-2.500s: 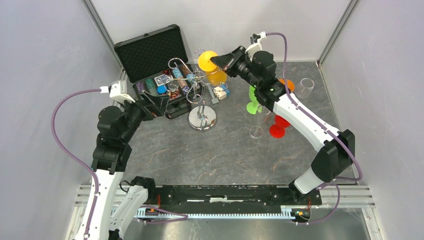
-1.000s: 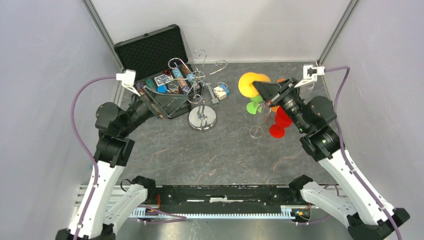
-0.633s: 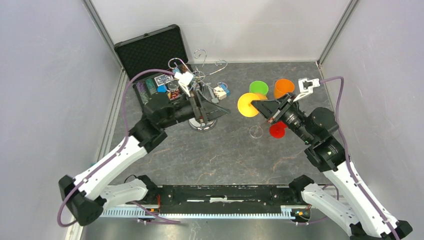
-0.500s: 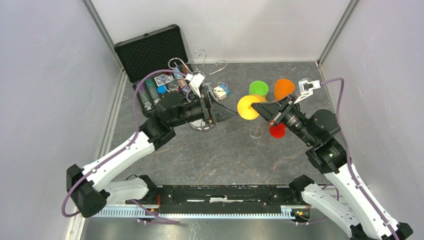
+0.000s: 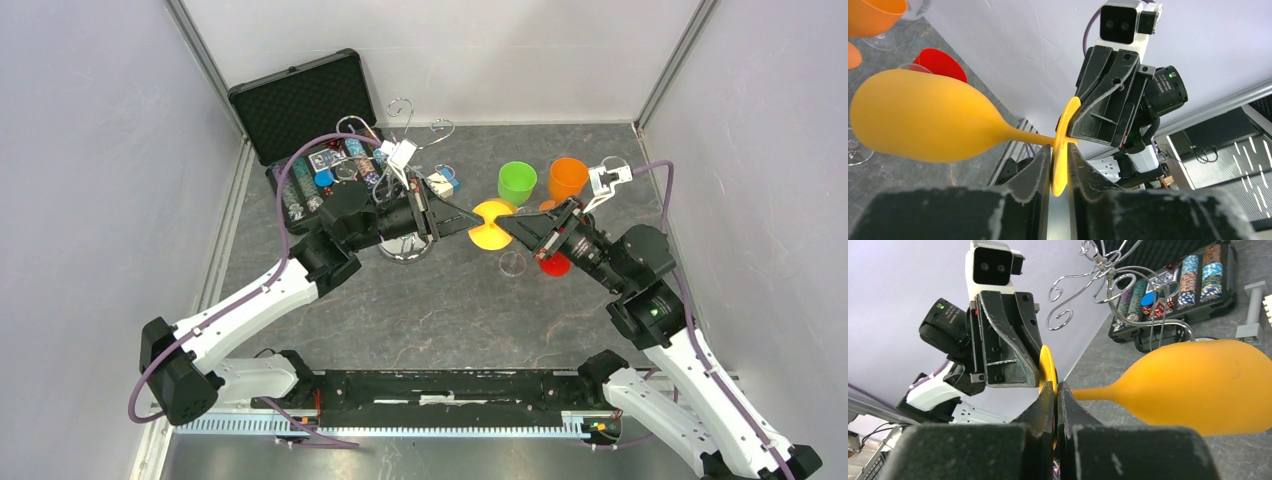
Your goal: Take the wine glass off the wine glass rack
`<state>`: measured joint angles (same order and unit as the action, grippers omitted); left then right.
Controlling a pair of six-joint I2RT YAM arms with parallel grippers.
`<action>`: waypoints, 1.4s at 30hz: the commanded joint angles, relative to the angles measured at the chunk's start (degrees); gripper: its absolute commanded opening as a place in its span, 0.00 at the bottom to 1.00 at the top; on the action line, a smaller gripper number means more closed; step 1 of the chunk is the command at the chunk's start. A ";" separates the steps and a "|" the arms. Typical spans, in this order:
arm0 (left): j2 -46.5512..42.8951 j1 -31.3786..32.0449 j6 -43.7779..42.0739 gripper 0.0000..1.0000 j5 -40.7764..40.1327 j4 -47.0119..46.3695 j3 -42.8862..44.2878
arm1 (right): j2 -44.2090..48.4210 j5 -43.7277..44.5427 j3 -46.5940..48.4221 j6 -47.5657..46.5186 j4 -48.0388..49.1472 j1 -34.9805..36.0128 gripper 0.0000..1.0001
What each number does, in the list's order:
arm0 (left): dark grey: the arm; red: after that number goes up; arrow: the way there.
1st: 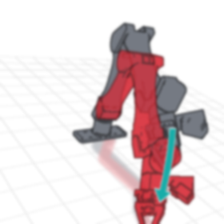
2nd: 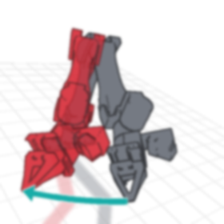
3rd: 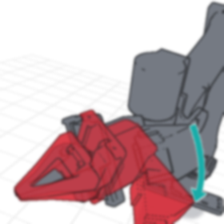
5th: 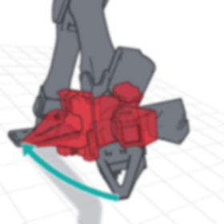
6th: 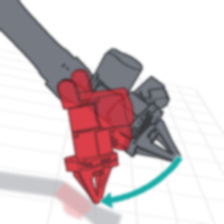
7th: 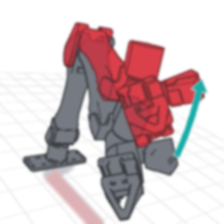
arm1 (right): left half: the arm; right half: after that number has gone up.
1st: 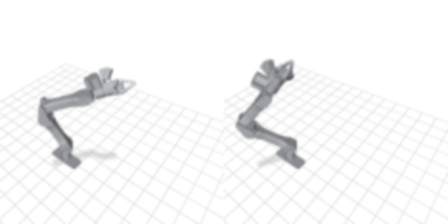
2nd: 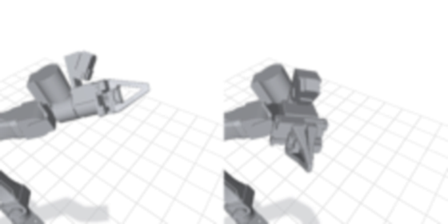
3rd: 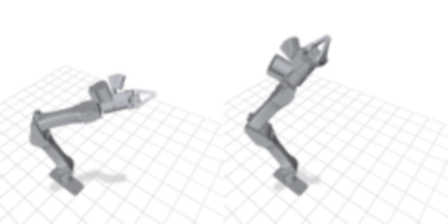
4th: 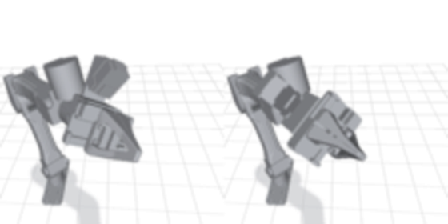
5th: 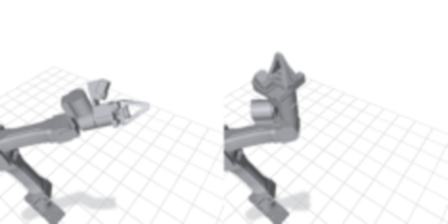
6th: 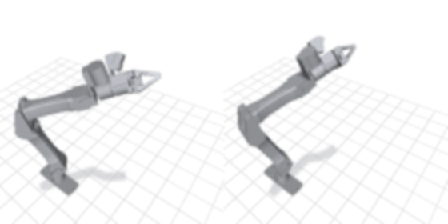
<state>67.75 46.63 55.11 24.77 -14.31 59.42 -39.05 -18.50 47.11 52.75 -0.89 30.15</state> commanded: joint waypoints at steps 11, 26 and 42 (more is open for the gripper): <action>0.86 0.96 1.00 0.02 8.20 -4.40 3.99 | -0.85 -2.66 -1.62 1.13 6.77 0.07 0.10; -10.77 0.92 4.46 0.02 -0.10 -4.38 5.61 | 15.99 21.06 -6.24 -17.65 10.20 0.08 0.85; -12.89 0.92 29.69 0.02 -1.15 -27.35 -1.28 | 8.03 -11.13 -18.32 -1.45 58.59 0.04 0.88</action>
<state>54.04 47.37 76.86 24.08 -34.17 58.63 -28.77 -18.28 30.81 42.35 31.62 30.26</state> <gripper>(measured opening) 0.041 0.897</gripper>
